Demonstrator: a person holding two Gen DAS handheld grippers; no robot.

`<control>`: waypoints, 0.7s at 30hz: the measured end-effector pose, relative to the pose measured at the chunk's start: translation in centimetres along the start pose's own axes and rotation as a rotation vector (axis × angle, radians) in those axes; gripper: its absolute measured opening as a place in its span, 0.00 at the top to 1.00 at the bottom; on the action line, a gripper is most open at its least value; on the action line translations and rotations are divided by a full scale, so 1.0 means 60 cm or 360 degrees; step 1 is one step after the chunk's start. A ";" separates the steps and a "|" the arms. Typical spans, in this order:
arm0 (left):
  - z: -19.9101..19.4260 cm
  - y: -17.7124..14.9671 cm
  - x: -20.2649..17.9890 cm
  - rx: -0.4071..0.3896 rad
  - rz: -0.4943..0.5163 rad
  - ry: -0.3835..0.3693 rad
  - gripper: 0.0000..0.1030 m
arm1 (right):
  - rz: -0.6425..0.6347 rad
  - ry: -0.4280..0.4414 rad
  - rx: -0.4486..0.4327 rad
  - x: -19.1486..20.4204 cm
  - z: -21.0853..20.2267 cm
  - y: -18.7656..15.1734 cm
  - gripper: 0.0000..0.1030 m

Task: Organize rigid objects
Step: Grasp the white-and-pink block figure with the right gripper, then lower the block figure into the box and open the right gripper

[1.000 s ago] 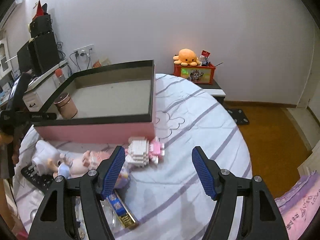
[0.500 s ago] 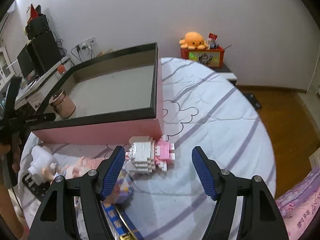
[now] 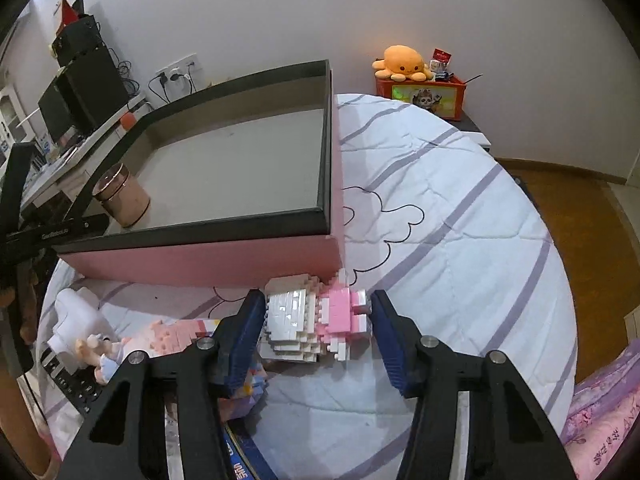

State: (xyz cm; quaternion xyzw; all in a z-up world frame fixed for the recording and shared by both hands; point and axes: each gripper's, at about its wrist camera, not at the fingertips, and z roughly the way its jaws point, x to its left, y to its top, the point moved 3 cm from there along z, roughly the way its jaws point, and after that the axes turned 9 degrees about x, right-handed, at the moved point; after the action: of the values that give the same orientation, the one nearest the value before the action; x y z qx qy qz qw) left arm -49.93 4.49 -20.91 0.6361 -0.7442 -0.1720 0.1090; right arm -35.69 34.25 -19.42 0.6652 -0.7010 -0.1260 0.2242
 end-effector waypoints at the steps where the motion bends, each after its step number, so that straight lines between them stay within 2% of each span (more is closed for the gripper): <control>1: 0.000 0.000 0.000 0.0000 0.0001 0.0000 0.91 | -0.0015 -0.0011 -0.0006 0.001 -0.002 0.000 0.46; 8: 0.001 0.002 -0.002 0.0000 0.0000 -0.0004 0.90 | -0.0029 -0.0025 -0.0040 0.003 -0.036 -0.006 0.46; 12: 0.000 0.001 -0.001 0.0000 -0.0001 -0.0004 0.90 | -0.0065 -0.0022 -0.0142 0.017 -0.084 0.010 0.46; 17: 0.001 0.003 -0.003 0.0001 0.0005 -0.0004 0.90 | -0.0166 0.0055 -0.0236 0.061 -0.121 0.077 0.46; 21: 0.001 0.003 -0.003 0.0004 0.0003 -0.0002 0.90 | -0.0282 0.0068 -0.0254 0.112 -0.111 0.138 0.46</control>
State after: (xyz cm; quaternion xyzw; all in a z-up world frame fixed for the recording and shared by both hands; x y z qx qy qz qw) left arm -50.10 4.70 -20.90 0.6354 -0.7451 -0.1715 0.1080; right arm -39.85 29.09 -8.73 0.7072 -0.6221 -0.1866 0.2794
